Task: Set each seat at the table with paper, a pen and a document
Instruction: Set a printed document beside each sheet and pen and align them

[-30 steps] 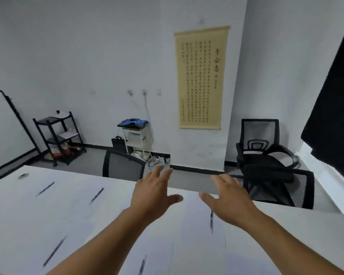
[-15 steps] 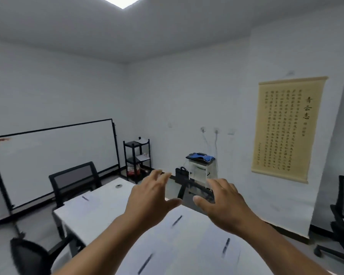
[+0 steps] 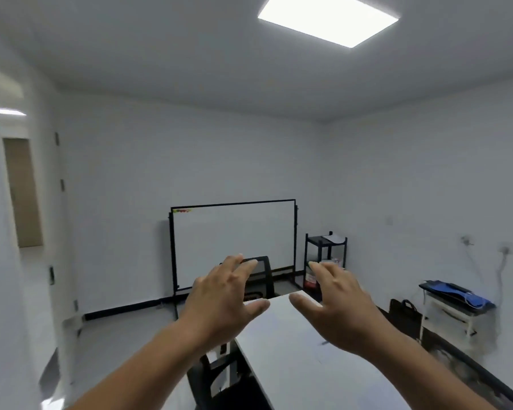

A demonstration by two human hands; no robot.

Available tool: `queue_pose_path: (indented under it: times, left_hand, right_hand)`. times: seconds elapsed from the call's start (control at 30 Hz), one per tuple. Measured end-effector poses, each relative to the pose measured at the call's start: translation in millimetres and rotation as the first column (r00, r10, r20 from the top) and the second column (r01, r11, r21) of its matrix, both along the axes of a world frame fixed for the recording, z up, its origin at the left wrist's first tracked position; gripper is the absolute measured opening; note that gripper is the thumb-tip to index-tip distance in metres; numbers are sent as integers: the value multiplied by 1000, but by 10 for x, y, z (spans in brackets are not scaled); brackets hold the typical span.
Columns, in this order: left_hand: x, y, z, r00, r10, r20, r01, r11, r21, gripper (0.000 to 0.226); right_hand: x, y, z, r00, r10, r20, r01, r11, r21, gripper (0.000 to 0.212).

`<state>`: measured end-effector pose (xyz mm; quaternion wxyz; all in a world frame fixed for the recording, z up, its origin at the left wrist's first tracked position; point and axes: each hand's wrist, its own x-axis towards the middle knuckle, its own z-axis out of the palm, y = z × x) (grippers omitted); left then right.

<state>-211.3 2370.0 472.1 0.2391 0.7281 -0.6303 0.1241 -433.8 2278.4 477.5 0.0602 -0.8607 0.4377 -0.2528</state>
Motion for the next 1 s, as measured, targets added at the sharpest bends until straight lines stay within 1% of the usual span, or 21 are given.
queue_pose_path:
  times: [0.1,0.3,0.53,0.67,0.77,0.87,1.0]
  left_hand:
    - [362,-1,73,994,101,35,-102,995,17,85]
    - [982,-168,279,960,277,36,-278,959,47,87]
    - [1445,-338,402,890,455,5,-454,889,59,91]
    - [1711,-314,452,854,520,11,-519,851,78,90]
    - [1938,-272,557,831,556,20,-556,829,61,90]
    - [2223,-223,661,814,580,18,-580,813,37,89]
    - [2759,-122,724,806,592,20,-592,806,-6,88]
  right_hand:
    - [445,-249,55,996,89,-31,-90,995,-38,88]
    - [1212,-790,183,964,251,-82,-258,962,-91,91]
    - [2009,-1291,313,905,418,-83,-421,906,-35,103]
    - [2415,-1422,325,875,479,-65,-482,876,-24,125]
    - [2735,-1451,416,859,507,-64,-510,859,-37,128]
    - [3090,-1448,527,849,527,-46,-529,847,-57,136]
    - [3699,-1355,632,837,547,-23,-546,831,-112,125]
